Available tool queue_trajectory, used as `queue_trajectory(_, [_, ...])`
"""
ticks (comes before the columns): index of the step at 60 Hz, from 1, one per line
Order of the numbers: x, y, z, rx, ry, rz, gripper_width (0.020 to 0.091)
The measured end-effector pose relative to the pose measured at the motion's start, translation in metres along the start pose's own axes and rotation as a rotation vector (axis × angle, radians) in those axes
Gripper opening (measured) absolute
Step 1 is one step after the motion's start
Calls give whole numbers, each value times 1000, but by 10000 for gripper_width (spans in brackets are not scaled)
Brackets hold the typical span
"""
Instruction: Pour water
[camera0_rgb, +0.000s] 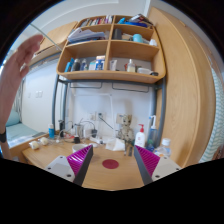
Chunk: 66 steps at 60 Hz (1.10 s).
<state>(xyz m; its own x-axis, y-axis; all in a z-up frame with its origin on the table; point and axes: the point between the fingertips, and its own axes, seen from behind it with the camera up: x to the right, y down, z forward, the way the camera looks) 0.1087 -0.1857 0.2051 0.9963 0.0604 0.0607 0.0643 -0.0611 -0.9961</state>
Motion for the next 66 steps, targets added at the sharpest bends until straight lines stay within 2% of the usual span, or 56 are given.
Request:
queue_trajectory(9, [72, 39, -19, 12, 111, 14, 842])
queue_trajectory(19, [138, 71, -8, -17, 189, 62, 832])
queue_trajectory(37, [172, 101, 60, -33, 177, 74, 833])
queue_trajectory(40, [174, 102, 70, -37, 177, 69, 812])
queue_trajectory(44, [176, 102, 80, -37, 180, 75, 747])
queue_trajectory(49, [176, 112, 88, -73, 179, 89, 562])
queue_trajectory(54, [176, 110, 90, -69, 174, 94, 519])
queue_trajectory(61, [180, 113, 92, -76, 184, 94, 408])
queue_trajectory(64, [178, 113, 93, -82, 183, 79, 404])
queue_trajectory(65, [177, 113, 93, -84, 182, 77, 444])
queue_trajectory(66, [177, 113, 93, -86, 183, 75, 364])
